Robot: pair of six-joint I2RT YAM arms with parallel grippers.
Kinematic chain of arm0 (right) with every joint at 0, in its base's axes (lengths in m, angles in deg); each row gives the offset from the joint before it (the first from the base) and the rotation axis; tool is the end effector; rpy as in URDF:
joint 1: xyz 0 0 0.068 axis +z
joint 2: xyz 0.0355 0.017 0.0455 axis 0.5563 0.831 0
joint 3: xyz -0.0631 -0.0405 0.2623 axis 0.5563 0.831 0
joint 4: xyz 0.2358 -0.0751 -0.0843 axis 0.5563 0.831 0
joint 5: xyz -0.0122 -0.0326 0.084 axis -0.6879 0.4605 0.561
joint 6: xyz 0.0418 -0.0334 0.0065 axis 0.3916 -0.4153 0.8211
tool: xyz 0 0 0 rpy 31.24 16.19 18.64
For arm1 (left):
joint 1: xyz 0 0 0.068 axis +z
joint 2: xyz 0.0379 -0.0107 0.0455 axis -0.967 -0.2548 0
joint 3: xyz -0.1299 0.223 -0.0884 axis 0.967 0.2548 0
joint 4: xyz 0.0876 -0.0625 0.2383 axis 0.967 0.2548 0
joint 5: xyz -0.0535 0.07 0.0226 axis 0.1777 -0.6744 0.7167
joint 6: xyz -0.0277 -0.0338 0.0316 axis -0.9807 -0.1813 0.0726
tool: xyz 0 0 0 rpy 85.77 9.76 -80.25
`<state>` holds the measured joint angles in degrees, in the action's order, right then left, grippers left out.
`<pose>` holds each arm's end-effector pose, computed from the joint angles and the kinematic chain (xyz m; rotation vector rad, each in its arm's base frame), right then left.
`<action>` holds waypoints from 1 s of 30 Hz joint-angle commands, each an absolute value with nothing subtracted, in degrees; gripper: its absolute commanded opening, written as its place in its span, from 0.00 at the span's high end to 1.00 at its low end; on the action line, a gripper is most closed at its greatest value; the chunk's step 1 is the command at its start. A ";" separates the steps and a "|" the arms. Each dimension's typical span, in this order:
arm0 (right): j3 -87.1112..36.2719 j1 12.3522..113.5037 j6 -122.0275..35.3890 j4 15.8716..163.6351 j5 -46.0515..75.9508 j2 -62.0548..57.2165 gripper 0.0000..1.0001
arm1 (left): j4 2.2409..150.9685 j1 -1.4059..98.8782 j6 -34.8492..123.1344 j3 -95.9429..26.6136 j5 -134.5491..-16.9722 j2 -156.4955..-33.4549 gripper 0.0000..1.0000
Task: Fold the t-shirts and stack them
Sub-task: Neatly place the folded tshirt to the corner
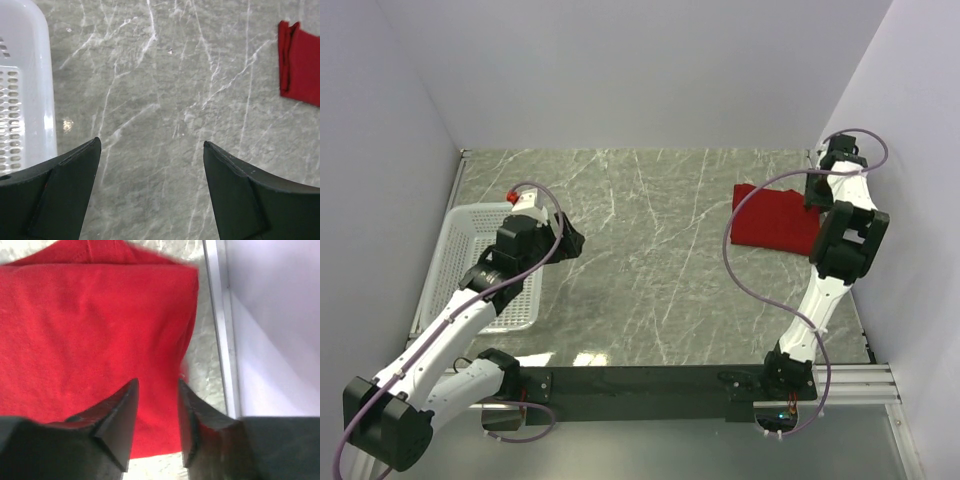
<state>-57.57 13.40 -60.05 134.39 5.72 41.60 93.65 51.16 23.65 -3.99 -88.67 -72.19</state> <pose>0.4440 -0.1662 0.2166 0.2537 2.6667 -0.2070 0.1930 -0.0831 0.2868 -0.1962 2.0567 -0.5326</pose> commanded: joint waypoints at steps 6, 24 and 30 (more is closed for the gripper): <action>-54.83 17.89 -65.69 132.31 -0.96 31.56 0.41 | 96.99 51.07 31.37 -12.59 -95.62 -70.37 0.09; -19.23 25.28 -57.72 108.85 3.55 -14.32 0.09 | 100.42 59.67 27.33 -15.49 -97.74 -69.14 0.01; -15.80 24.49 -54.26 111.31 1.33 -20.56 0.08 | 101.91 61.17 29.35 -14.97 -97.38 -68.70 0.01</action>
<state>-18.49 25.03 -57.64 113.60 4.78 -17.09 100.99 60.86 28.06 -13.28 -98.55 -69.65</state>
